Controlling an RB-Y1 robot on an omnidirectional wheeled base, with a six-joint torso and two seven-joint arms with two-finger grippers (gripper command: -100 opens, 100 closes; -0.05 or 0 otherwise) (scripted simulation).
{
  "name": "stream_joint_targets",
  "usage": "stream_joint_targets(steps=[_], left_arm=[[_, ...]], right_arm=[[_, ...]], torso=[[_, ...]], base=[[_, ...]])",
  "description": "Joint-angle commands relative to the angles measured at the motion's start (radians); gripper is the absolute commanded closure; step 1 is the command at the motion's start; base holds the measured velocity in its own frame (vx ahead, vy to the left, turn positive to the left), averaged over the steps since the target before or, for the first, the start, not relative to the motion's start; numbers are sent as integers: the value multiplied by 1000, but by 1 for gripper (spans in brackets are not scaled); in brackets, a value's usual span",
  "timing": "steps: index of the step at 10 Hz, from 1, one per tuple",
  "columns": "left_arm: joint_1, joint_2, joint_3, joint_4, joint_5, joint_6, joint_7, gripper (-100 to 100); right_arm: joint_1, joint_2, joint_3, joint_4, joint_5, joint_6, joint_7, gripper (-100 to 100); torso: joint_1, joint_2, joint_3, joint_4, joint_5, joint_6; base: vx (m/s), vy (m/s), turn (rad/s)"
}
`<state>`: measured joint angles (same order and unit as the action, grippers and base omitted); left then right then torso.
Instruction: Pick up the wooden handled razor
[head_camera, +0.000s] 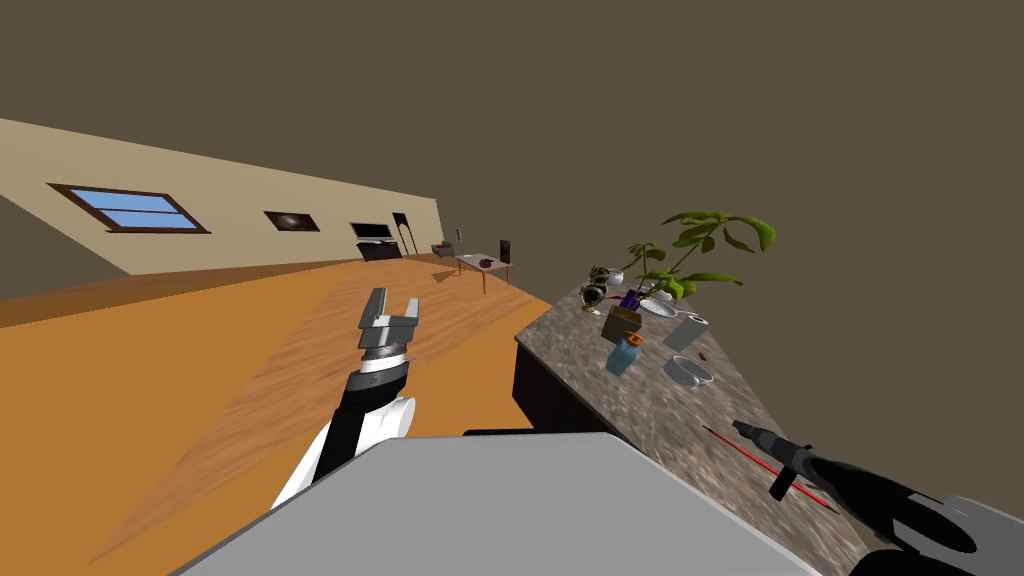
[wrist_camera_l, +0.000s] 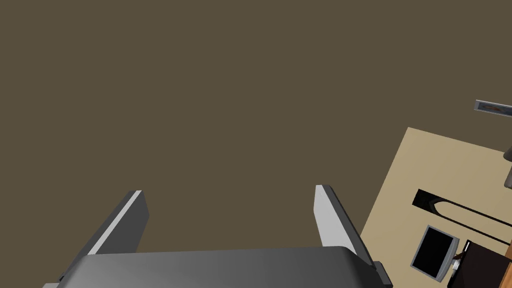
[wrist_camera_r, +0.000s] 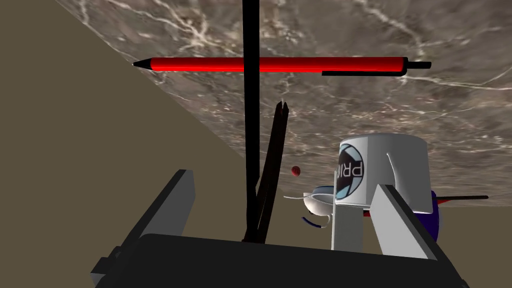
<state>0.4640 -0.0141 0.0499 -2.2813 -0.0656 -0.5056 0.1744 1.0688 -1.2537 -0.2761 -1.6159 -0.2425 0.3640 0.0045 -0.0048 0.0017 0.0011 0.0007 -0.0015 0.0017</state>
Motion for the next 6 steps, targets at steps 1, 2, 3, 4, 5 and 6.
stream_joint_targets(steps=[1,2,3,4,5,6], left_arm=[[0,0,0,0,0,0,0,0],[0,0,0,0,0,0,0,0],[0,0,0,0,0,0,0,0],[0,0,0,0,0,0,0,0],[0,0,0,0,0,0,0,0],[0,0,0,0,0,0,0,0]], right_arm=[[-31,6,19,-9,13,29,-1,-100],[-24,7,16,-3,11,16,0,-100],[-26,7,17,-4,12,20,0,100],[-26,7,17,-4,12,20,0,100],[-24,8,18,-3,12,21,0,100],[-25,7,17,-3,12,20,0,100]], torso=[[0,0,0,0,0,0],[2,1,0,0,0,0],[4,0,0,0,1,0],[4,0,0,0,1,0],[5,-1,-1,0,1,-2],[5,-1,-1,0,1,-1]], base=[[-24,-36,63],[-10,-10,27],[0,0,0],[-4,1,-12],[-1,2,14],[0,0,0]])
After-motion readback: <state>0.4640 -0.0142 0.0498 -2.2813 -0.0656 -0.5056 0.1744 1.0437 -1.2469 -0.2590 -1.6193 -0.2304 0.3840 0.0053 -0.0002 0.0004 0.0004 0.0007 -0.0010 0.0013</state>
